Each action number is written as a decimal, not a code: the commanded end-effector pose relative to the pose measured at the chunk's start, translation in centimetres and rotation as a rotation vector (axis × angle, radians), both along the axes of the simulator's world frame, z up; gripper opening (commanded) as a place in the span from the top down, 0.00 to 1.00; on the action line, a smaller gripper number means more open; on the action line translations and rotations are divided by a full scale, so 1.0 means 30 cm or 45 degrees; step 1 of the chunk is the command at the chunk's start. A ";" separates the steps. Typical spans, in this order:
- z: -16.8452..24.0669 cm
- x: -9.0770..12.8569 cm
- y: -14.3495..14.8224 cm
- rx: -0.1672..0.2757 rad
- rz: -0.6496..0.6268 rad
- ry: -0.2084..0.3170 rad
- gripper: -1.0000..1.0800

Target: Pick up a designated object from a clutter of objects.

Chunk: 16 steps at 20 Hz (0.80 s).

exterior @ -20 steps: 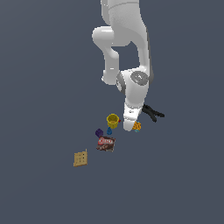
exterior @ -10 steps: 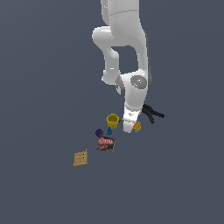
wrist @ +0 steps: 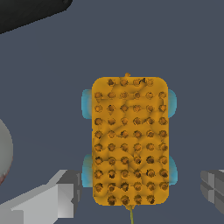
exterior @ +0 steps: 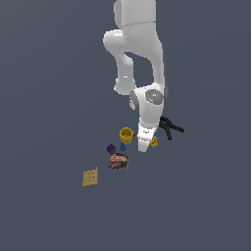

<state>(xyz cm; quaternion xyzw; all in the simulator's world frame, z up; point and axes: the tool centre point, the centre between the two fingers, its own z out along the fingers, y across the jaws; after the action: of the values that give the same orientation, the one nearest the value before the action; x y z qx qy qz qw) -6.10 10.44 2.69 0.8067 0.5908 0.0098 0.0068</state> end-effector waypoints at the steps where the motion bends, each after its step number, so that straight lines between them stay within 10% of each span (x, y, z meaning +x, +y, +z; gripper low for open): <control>1: -0.040 -0.030 0.004 -0.001 0.004 0.030 0.04; 2: -0.039 -0.030 0.004 -0.001 0.004 0.030 0.04; 3: -0.039 -0.030 0.004 -0.001 0.004 0.030 1.00; 16: 0.005 0.012 -0.012 -0.001 -0.005 -0.006 1.00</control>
<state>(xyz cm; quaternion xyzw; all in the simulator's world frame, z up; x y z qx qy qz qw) -5.84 10.23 2.74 0.8072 0.5901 0.0113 0.0082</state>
